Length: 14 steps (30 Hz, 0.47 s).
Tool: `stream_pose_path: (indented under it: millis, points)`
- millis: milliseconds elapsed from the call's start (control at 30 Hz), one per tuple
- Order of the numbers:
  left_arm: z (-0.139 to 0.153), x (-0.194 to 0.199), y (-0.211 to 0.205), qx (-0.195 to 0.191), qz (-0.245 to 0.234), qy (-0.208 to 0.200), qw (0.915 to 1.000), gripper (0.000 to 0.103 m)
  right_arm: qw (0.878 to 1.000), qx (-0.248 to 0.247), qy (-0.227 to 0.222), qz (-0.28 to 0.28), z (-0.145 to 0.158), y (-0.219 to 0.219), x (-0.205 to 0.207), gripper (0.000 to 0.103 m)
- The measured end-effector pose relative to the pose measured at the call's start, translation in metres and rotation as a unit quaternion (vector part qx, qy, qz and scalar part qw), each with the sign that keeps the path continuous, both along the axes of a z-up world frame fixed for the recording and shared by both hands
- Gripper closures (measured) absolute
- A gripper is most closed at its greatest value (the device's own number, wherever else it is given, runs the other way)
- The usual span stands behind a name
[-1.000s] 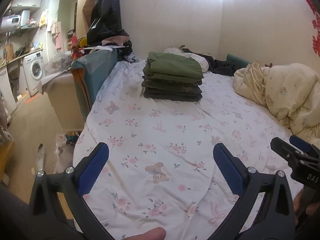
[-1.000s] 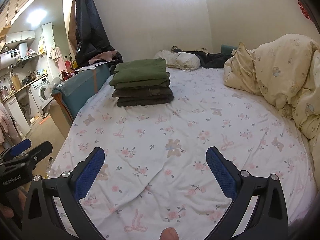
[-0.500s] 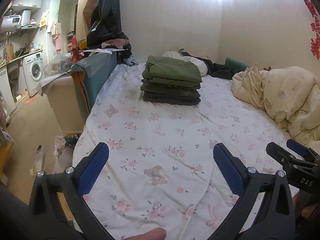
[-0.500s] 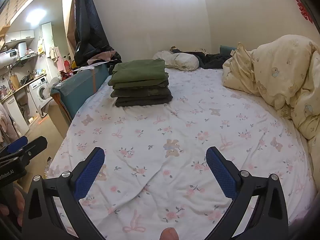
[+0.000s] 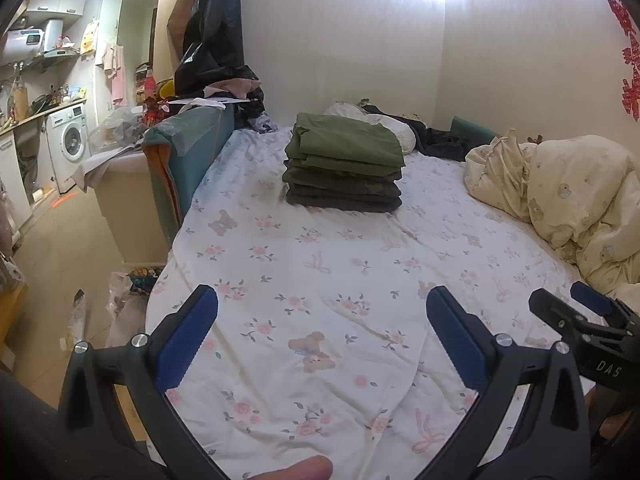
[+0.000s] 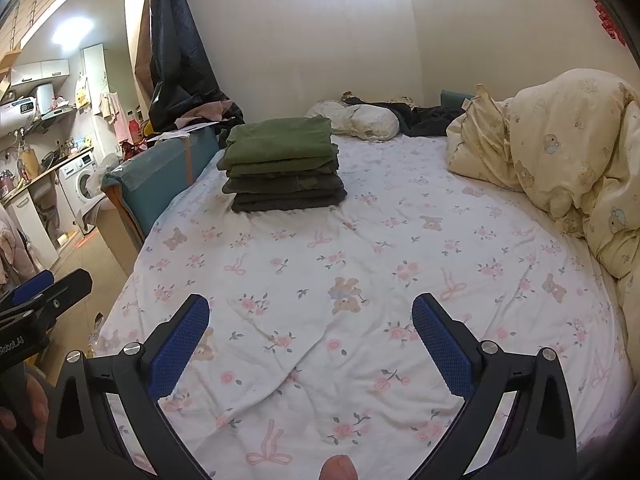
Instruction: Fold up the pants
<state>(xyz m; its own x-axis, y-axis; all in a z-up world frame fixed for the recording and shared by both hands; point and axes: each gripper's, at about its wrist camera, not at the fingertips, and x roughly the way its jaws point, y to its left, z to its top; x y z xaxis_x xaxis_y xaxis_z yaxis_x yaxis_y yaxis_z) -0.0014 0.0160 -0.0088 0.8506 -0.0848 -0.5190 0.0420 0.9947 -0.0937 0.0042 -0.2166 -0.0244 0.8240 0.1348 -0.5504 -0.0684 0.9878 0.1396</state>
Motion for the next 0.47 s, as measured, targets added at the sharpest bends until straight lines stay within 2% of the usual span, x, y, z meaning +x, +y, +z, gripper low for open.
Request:
stream_pose_path:
  millis: [467]
  points:
    - [0.0007,0.0036,-0.0056,0.002,-0.002,0.001,1.0,0.0,1.0,-0.006,-0.004,0.004,-0.0065,0.0065,-0.001,0.0]
